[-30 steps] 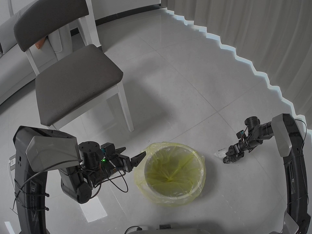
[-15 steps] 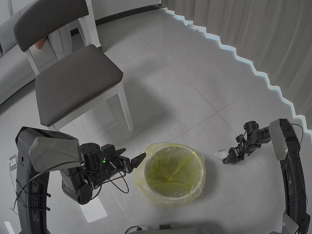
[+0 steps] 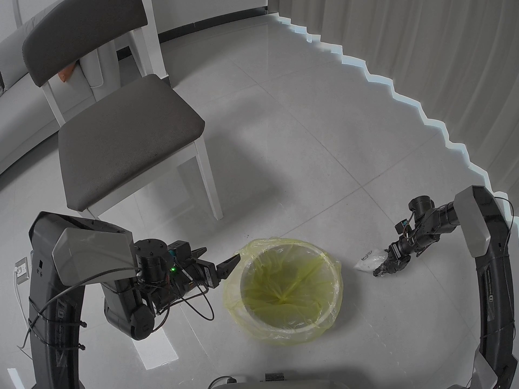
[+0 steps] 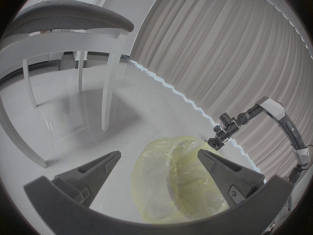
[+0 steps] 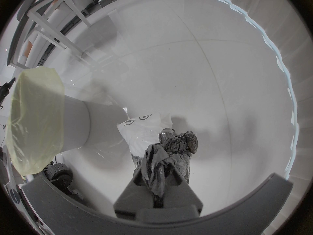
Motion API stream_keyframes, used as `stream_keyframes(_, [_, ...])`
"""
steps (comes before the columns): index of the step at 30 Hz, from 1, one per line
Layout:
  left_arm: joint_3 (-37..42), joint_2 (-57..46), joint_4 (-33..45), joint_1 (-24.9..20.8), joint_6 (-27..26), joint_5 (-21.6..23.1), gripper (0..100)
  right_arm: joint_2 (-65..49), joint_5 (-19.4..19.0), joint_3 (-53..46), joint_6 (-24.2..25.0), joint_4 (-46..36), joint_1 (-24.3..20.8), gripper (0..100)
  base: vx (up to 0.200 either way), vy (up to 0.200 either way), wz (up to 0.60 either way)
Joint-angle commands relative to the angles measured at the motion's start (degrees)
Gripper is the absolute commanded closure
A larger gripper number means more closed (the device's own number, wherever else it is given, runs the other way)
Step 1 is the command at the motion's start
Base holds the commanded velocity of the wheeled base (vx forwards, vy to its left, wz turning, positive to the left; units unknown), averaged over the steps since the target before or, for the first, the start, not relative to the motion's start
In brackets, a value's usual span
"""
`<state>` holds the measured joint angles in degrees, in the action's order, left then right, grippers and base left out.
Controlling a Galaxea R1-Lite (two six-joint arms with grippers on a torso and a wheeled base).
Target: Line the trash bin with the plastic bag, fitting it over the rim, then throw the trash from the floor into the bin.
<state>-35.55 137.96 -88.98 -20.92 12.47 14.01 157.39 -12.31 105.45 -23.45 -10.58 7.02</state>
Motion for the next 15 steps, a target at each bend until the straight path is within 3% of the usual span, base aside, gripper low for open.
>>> stream_keyframes(1, [0.0, 0.3, -0.9, 0.4, 0.0, -0.1, 0, -12.4, -0.3, -8.7, -0.1, 1.5, -0.8, 100, 0.000, 0.000, 0.00])
stream_keyframes(5, [0.0, 0.3, -0.7, 0.4, 0.0, -0.4, 0, -17.3, -0.5, -12.5, 0.0, 2.7, -1.7, 100, 0.000, 0.000, 0.00])
stream_keyframes(8, [0.0, 0.3, 1.0, 1.2, -0.1, -3.9, 0, -29.8, -0.9, -21.6, 0.4, 6.1, -6.1, 100, 0.000, 0.000, 0.00])
stream_keyframes(12, [0.1, 0.0, 1.0, 1.9, -0.1, -4.3, 0, -37.1, -1.0, -26.9, 0.6, 8.4, -10.7, 100, 0.000, 0.000, 0.00])
stream_keyframes(15, [0.4, -0.7, 1.1, 2.5, -0.1, -4.6, 0, -44.5, -1.1, -31.7, 1.0, 11.2, -17.3, 100, 0.000, 0.000, 0.00])
